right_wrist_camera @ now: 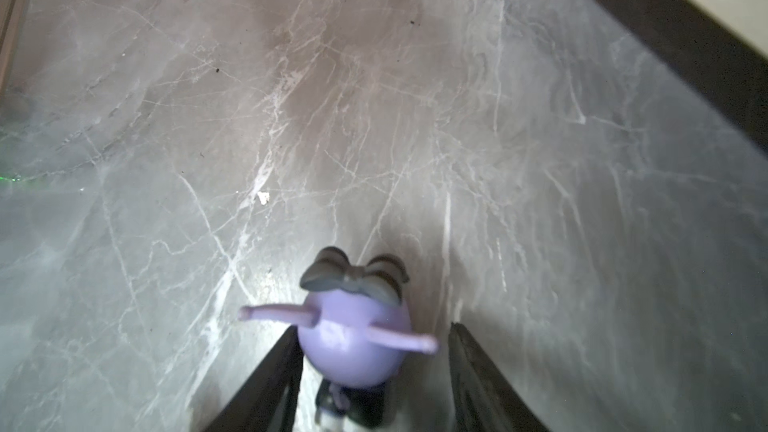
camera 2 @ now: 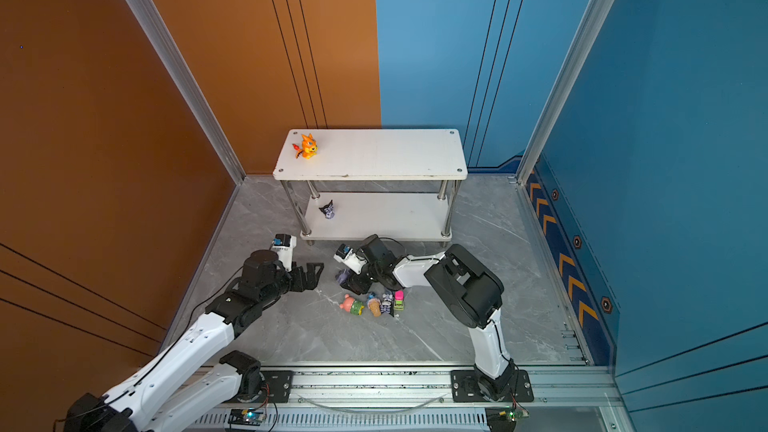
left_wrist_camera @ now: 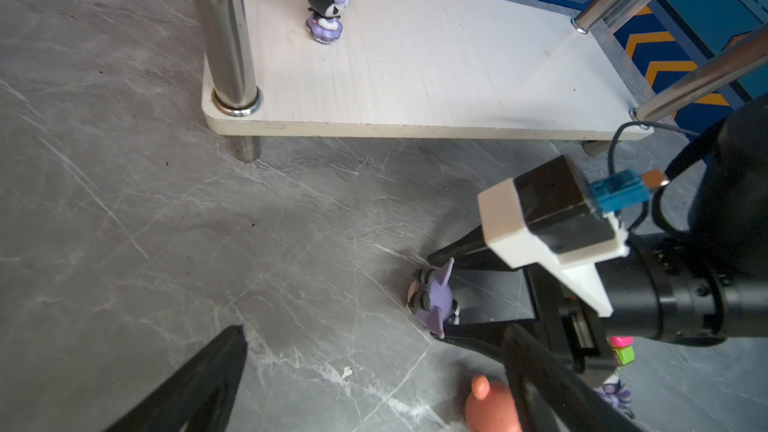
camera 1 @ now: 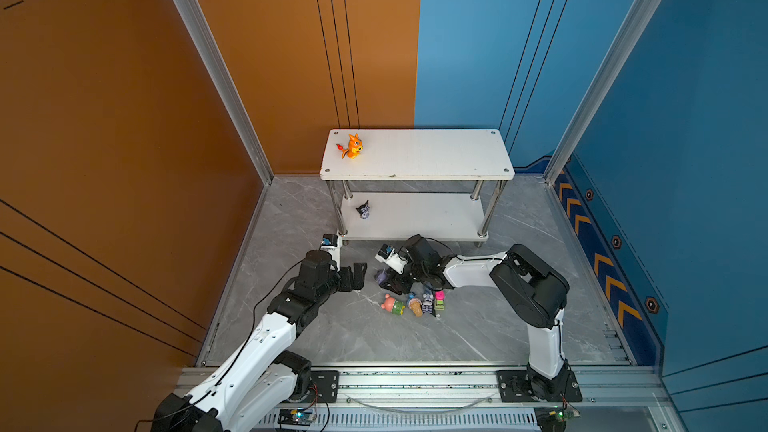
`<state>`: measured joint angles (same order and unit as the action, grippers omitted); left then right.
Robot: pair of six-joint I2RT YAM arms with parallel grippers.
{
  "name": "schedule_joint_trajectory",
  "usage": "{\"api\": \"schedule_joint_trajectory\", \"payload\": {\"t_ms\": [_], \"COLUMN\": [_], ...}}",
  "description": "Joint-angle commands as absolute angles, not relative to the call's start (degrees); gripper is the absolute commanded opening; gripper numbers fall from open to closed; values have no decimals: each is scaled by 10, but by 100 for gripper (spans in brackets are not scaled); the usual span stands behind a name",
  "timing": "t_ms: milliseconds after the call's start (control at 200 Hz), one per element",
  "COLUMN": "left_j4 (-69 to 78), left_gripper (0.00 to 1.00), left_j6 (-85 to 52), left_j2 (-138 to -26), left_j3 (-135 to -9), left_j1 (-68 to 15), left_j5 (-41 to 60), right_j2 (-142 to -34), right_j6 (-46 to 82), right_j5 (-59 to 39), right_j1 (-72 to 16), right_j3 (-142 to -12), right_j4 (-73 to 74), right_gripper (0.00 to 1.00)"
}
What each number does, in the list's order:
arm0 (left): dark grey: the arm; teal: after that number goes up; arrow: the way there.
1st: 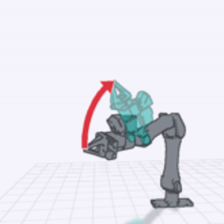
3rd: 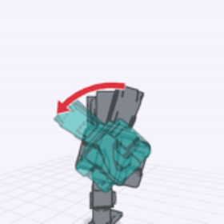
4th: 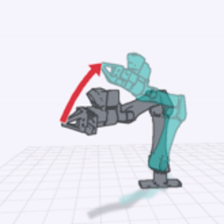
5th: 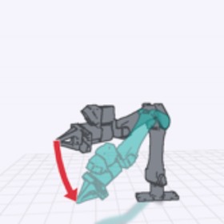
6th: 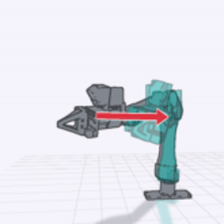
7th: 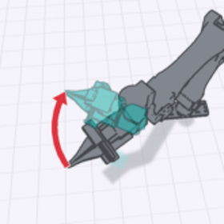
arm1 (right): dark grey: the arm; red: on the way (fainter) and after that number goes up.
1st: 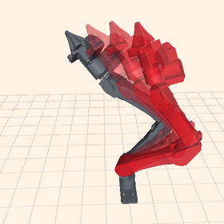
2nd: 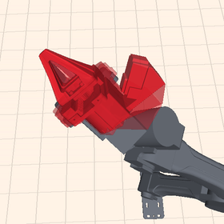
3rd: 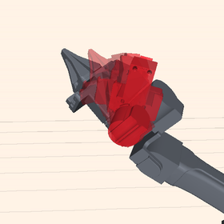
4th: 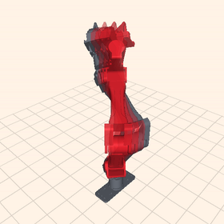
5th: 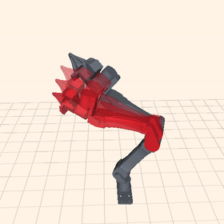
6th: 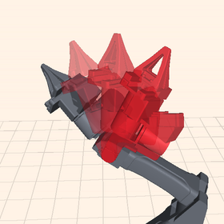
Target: Place and organize the plastic toys onto the shelf
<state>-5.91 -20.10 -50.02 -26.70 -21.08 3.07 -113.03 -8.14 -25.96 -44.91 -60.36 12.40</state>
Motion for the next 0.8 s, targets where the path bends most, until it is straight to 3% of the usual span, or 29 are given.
{"api": "schedule_joint_trajectory", "payload": {"t_ms": [0, 355, 796], "left_j4": [-7, -21, -83], "left_gripper": [98, 98, 100], "left_j6": [-182, -152, -181], "left_j2": [-506, -617, -482], "left_j3": [-256, -307, -281], "left_j1": [-221, -270, -239], "left_j5": [40, 36, -51], "right_j2": [-1081, -932, -1048], "right_j6": [-80, -94, -80], "right_j5": [-265, -220, -202], "right_j1": [-435, -412, -461], "right_j3": [-585, -542, -631], "right_j4": [108, -6, -31], "right_gripper": [59, 58, 60]}}
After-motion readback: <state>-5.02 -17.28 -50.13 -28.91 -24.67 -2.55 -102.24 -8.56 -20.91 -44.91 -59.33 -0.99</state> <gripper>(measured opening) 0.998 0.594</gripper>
